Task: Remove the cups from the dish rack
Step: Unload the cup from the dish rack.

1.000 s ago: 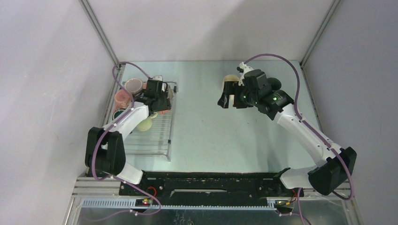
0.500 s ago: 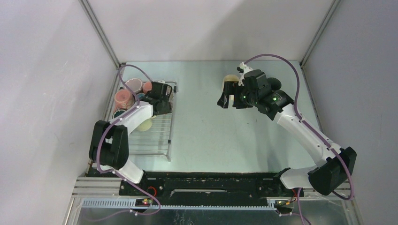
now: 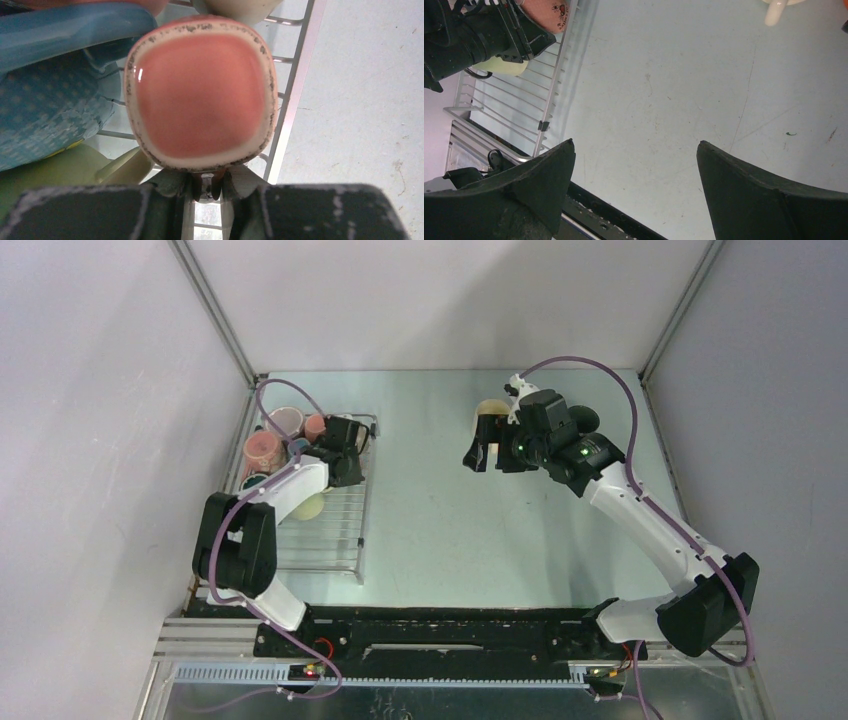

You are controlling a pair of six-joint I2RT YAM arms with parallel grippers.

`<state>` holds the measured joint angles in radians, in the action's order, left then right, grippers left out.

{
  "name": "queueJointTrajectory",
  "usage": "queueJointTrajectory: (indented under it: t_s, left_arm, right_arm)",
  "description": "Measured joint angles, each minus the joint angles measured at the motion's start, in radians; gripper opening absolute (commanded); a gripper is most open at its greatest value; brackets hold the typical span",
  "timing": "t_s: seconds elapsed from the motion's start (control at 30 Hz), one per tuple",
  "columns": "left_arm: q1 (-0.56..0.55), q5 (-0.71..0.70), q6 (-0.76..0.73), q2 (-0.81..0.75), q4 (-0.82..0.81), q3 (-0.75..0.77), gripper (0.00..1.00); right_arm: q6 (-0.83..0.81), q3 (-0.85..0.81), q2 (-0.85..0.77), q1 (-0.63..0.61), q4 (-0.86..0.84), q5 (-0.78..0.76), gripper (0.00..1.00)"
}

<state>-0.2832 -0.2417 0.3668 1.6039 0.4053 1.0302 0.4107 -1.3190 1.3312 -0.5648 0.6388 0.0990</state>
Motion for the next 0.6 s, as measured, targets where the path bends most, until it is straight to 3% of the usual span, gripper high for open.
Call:
queueJointTrajectory:
  t_s: [0.07, 0.6]
  left_arm:
    - [-0.002, -0.002, 0.000, 0.000, 0.000, 0.000, 0.00]
    - [-0.056, -0.017, -0.027, -0.156, 0.083, 0.002, 0.00]
  right_arm:
    - [0.000, 0.000, 0.000, -0.001, 0.000, 0.000, 0.97]
    - [0.005, 0.000, 0.000, -0.014, -0.001, -0.005, 0.97]
